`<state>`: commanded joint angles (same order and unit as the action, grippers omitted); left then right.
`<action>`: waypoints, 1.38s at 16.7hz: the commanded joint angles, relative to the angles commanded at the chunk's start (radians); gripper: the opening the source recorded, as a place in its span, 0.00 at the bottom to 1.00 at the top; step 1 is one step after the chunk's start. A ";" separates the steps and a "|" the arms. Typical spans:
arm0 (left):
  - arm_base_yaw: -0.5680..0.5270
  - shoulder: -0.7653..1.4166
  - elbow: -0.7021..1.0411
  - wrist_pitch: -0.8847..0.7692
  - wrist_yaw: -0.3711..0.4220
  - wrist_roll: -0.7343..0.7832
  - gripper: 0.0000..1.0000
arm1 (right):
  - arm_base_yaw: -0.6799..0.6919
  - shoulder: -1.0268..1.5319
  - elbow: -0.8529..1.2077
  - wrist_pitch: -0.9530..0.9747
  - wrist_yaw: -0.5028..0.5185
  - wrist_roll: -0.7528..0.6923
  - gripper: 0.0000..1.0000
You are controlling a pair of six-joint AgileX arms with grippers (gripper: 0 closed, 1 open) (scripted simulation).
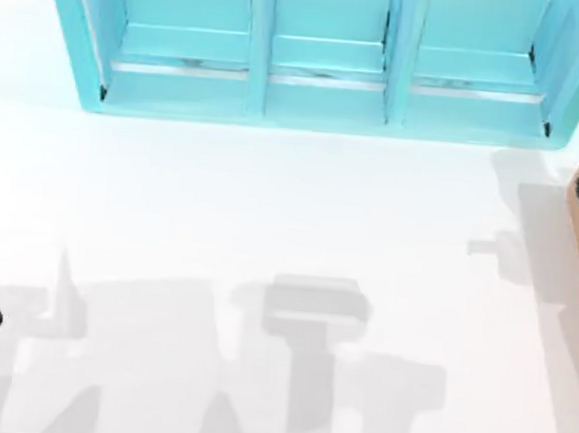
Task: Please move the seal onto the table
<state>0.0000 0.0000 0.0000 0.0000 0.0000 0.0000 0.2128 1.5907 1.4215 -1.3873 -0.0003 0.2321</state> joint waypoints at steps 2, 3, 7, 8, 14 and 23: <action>0.000 0.000 0.000 0.000 0.000 0.000 1.00 | 0.052 0.072 0.054 0.015 0.002 0.055 0.00; 0.000 0.000 0.000 0.000 0.000 0.000 1.00 | 0.081 0.122 0.084 0.026 0.003 0.083 0.00; 0.000 0.000 0.000 0.000 0.000 0.000 1.00 | 0.202 0.361 0.217 0.077 0.011 0.207 0.00; 0.000 0.000 0.000 0.000 0.000 0.000 1.00 | 0.233 0.420 0.255 0.094 0.012 0.239 0.00; 0.000 0.000 0.000 0.000 0.000 0.000 1.00 | 0.395 0.640 0.425 0.197 0.006 0.403 0.00; 0.000 0.000 0.000 0.000 0.000 0.000 1.00 | 0.399 0.657 0.399 0.239 0.004 0.411 0.00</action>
<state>0.0000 0.0000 0.0000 0.0000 0.0000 0.0000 0.6120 2.2479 1.8205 -1.1478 0.0035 0.6429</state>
